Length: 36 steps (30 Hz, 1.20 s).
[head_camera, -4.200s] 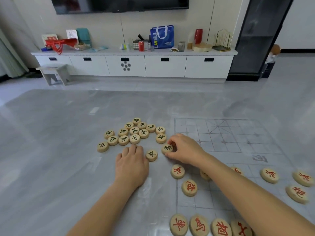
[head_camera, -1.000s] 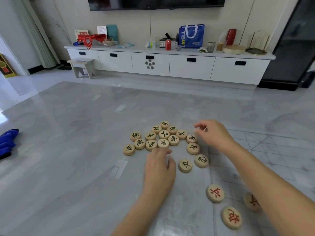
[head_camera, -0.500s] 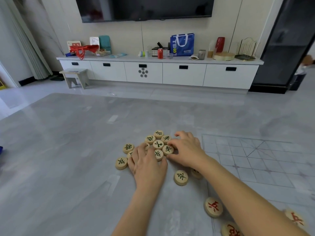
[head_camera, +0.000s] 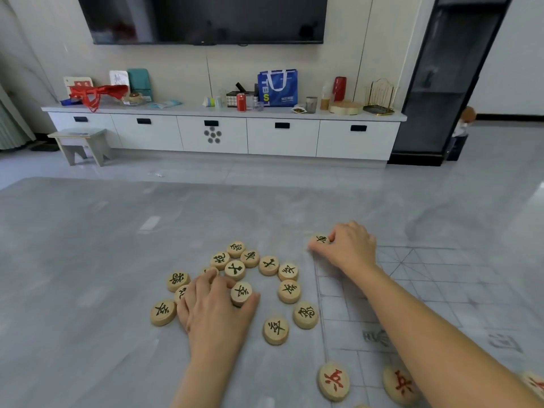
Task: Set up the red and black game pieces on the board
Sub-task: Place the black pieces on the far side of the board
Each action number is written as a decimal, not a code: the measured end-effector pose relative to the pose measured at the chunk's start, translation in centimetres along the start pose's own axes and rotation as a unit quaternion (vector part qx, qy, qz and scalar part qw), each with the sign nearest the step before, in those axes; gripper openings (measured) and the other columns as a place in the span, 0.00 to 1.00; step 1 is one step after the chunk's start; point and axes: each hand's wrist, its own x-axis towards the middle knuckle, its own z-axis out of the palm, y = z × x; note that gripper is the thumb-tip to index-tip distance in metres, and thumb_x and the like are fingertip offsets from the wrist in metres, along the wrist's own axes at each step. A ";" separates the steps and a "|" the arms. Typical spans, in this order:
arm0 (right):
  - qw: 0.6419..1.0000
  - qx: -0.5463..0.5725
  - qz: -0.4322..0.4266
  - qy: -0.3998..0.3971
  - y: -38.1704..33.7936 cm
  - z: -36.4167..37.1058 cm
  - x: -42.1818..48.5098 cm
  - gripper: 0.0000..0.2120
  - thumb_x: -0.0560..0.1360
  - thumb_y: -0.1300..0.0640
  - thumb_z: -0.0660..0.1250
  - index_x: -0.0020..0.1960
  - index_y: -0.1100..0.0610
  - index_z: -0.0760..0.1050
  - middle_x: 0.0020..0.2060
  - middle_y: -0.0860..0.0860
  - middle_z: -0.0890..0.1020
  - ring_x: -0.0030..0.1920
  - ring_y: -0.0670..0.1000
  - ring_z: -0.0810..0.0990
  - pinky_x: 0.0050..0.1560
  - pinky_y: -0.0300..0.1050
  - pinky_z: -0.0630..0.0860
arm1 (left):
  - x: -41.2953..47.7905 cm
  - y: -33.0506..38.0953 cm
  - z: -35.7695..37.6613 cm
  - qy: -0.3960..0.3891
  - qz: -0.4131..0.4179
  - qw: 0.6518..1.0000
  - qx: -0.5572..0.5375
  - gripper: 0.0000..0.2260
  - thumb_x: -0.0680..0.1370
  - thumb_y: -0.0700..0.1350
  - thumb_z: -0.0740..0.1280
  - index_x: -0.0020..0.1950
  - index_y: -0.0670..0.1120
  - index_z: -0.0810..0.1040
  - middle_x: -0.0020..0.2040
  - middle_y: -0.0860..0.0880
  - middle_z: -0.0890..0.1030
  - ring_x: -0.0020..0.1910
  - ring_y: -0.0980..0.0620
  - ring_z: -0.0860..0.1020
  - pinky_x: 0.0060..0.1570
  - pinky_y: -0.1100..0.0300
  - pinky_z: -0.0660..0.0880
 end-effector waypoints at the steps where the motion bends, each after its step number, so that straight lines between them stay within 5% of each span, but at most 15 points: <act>1: 1.000 -0.001 0.000 0.003 -0.4 0.2 0.3 0.24 0.63 0.31 0.66 0.45 0.50 0.76 0.50 0.51 0.75 0.55 0.54 0.72 0.55 0.50 0.67 | 0.1 0.0 0.1 -0.004 0.000 1.000 0.002 0.18 0.68 0.63 0.69 0.51 0.55 0.73 0.71 0.52 0.66 0.72 0.48 0.58 0.70 0.50 0.51; 13: 0.999 -0.034 -0.016 -0.001 -1.4 0.6 -0.8 0.38 0.60 0.23 0.60 0.54 0.52 0.74 0.52 0.51 0.75 0.55 0.55 0.73 0.53 0.51 0.66 | 0.1 0.0 -0.1 -0.022 0.009 1.000 0.004 0.20 0.67 0.64 0.70 0.51 0.53 0.73 0.69 0.53 0.66 0.72 0.49 0.56 0.69 0.51 0.48; 18: 0.989 0.097 -0.091 -0.067 -3.2 -0.2 -3.5 0.28 0.66 0.30 0.65 0.57 0.49 0.72 0.56 0.49 0.73 0.59 0.52 0.71 0.58 0.51 0.67 | 0.0 0.2 -0.4 -0.035 0.011 0.999 -0.002 0.21 0.68 0.64 0.70 0.56 0.56 0.75 0.70 0.53 0.65 0.72 0.51 0.56 0.69 0.52 0.46; 25: 0.973 0.121 -0.162 -0.111 -4.8 0.0 -6.3 0.13 0.71 0.41 0.66 0.51 0.46 0.75 0.50 0.46 0.69 0.56 0.49 0.71 0.58 0.49 0.68 | 0.1 0.2 -0.7 -0.043 0.010 0.999 -0.026 0.25 0.65 0.66 0.65 0.59 0.57 0.75 0.70 0.53 0.66 0.71 0.50 0.59 0.68 0.54 0.48; 29: 0.970 0.136 -0.172 -0.101 -4.9 -0.2 -6.5 0.08 0.74 0.46 0.65 0.51 0.46 0.76 0.49 0.45 0.69 0.54 0.48 0.72 0.56 0.49 0.69 | 0.6 -0.3 -1.7 0.039 -0.032 0.979 -0.197 0.12 0.67 0.52 0.57 0.46 0.56 0.76 0.58 0.55 0.76 0.63 0.49 0.71 0.68 0.50 0.58; 36: 0.970 0.141 -0.160 -0.114 -4.8 -0.4 -6.5 0.06 0.74 0.49 0.65 0.50 0.46 0.76 0.50 0.47 0.72 0.53 0.49 0.72 0.55 0.50 0.70 | 1.8 -2.4 -3.7 0.123 -0.123 0.956 -0.238 0.21 0.67 0.42 0.52 0.52 0.48 0.79 0.55 0.49 0.80 0.58 0.45 0.73 0.63 0.48 0.65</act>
